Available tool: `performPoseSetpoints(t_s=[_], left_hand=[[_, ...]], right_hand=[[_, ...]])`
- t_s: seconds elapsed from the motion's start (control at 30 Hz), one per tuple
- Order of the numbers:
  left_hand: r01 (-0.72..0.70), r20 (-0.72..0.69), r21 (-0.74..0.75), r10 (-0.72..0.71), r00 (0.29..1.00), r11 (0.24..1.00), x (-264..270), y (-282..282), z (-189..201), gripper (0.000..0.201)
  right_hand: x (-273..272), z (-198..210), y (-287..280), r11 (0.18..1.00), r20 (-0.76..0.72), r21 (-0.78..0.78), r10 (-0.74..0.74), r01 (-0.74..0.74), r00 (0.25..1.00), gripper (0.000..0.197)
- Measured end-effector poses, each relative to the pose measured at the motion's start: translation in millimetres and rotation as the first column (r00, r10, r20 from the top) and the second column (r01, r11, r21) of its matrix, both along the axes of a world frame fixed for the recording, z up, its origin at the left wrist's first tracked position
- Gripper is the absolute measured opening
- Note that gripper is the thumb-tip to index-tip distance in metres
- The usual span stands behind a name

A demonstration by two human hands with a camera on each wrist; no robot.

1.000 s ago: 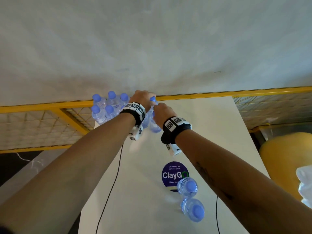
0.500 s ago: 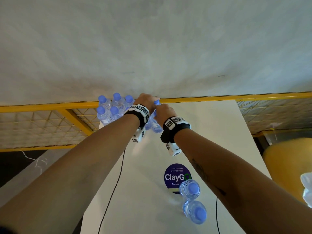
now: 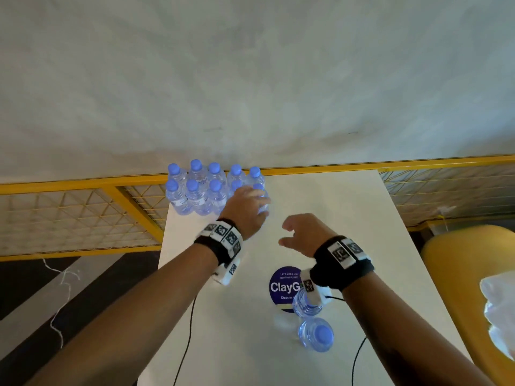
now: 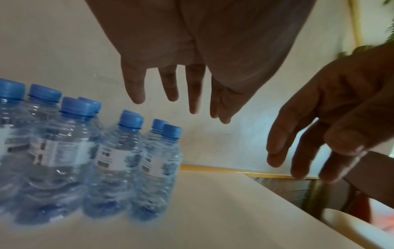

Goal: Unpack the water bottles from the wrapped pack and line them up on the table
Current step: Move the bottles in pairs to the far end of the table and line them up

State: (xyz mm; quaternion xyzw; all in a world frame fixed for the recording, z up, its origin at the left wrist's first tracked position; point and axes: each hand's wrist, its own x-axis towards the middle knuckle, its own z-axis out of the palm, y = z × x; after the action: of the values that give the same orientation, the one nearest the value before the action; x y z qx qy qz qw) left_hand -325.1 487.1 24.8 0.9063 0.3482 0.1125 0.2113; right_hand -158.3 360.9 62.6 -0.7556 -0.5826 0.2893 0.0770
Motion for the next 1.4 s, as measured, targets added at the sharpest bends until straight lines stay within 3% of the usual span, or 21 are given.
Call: performPoseSetpoints(t_s=[0.17, 0.3, 0.4, 0.5, 0.6, 0.67, 0.73, 0.87, 1.1, 1.23, 1.4], left_hand=[[0.210, 0.003, -0.205, -0.214, 0.977, 0.956, 7.3, -88.0, 6.9, 0.035], [0.300, -0.042, -0.336, -0.333, 0.942, 0.893, 16.5, -152.2, 10.5, 0.028], [0.318, -0.156, -0.275, -0.368, 0.917, 0.907, 19.9, -182.7, 0.0, 0.023], [0.354, -0.230, -0.142, -0.378, 0.897, 0.925, 20.8, -194.2, -14.4, 0.026], [0.322, -0.243, -0.124, -0.344, 0.907, 0.938, 22.1, -197.3, -16.6, 0.029], [0.308, -0.274, -0.126, -0.332, 0.903, 0.943, 25.8, -194.9, -14.2, 0.025], [0.302, -0.299, -0.120, -0.325, 0.897, 0.946, 30.7, -188.1, -9.9, 0.020], [0.241, -0.315, -0.017, -0.234, 0.920, 0.970, 44.0, -154.1, 13.6, 0.020], [0.066, -0.242, 0.074, -0.046, 0.969, 0.995, 86.6, -41.7, 44.4, 0.017], [0.044, -0.290, 0.150, 0.001, 0.957, 0.988, 108.4, 19.5, 40.7, 0.011], [0.032, -0.392, 0.158, 0.032, 0.920, 0.987, 120.0, 75.0, 22.4, 0.020]], right_hand=[[-1.8, 25.2, -90.6, 0.997, -0.057, 0.067, -0.024, 0.028, 0.998, 0.025], [-10.8, 27.6, -151.8, 0.998, 0.009, -0.060, 0.014, -0.014, 1.000, 0.017], [-18.9, 14.3, -182.3, 0.989, 0.048, -0.145, 0.049, -0.041, 0.998, 0.029], [-27.8, -2.1, -199.1, 0.990, 0.068, -0.123, 0.071, -0.062, 0.995, 0.040], [-34.9, -16.7, -208.2, 0.992, 0.124, -0.078, 0.110, -0.101, 0.986, 0.039], [-35.8, -20.9, -210.2, 0.992, 0.166, -0.057, 0.124, -0.116, 0.978, 0.029], [-34.6, -20.5, -210.4, 0.991, 0.178, -0.038, 0.130, -0.125, 0.975, 0.018], [-30.3, -22.6, -211.1, 0.992, 0.176, -0.016, 0.128, -0.127, 0.976, 0.017], [-22.2, -15.4, -195.5, 0.988, 0.085, -0.017, 0.156, -0.155, 0.984, 0.015], [-11.1, -5.8, -172.3, 0.992, 0.043, 0.021, 0.127, -0.128, 0.991, 0.021], [-2.0, 2.2, -136.8, 0.992, 0.073, 0.065, 0.105, -0.109, 0.992, 0.022]])
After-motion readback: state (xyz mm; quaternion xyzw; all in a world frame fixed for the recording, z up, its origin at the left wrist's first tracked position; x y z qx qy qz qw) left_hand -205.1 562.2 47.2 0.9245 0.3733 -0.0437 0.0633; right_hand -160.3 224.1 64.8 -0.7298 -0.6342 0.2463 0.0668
